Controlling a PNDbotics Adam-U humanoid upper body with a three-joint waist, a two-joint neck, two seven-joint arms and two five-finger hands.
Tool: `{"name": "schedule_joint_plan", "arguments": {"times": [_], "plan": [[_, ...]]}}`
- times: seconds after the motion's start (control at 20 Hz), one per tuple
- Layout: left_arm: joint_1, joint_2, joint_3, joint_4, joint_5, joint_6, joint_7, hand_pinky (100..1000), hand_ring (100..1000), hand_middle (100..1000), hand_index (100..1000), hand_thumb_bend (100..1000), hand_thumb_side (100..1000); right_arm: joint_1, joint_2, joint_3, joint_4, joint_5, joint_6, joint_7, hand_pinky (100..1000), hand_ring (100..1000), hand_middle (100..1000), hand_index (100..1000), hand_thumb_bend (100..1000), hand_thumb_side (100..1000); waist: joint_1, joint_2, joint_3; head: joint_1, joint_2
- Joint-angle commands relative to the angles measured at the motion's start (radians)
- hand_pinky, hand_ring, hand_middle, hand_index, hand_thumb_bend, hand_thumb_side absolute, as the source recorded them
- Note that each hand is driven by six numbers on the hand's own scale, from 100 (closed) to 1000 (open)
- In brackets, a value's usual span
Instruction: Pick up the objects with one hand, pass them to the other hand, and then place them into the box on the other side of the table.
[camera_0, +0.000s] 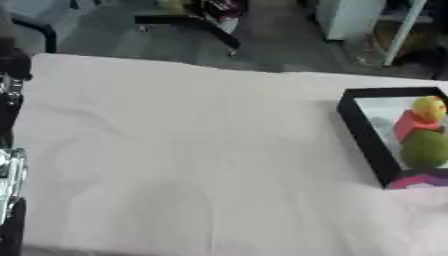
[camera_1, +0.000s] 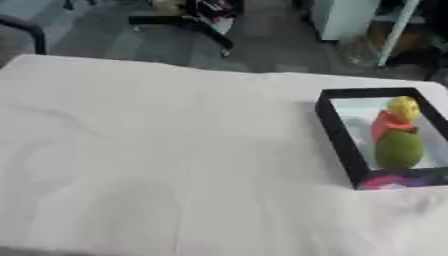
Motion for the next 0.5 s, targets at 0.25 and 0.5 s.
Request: {"name": "schedule_joint_plan", "arguments": {"times": [0.25,0.5], "plan": [[0.027,-0.039,0.002,-0.021,-0.006,-0.014,0.055,604,671,638,760,946,913,0.085,0.088,0.026,-0.037,-0.122,-0.057,-0.151,542,625,636,777,242,419,0.002,0.0,-0.01,-0.046,0.015],[0.036,-0.047,-0.002,-0.016,-0.005,-0.02,0.071,607,686,654,759,927,918,0.123,0.106,0.04,-0.016,-0.167,-0.085,-0.214,528,614,625,789,215,420,0.003,-0.005,-0.018,-0.082,0.015]]}}
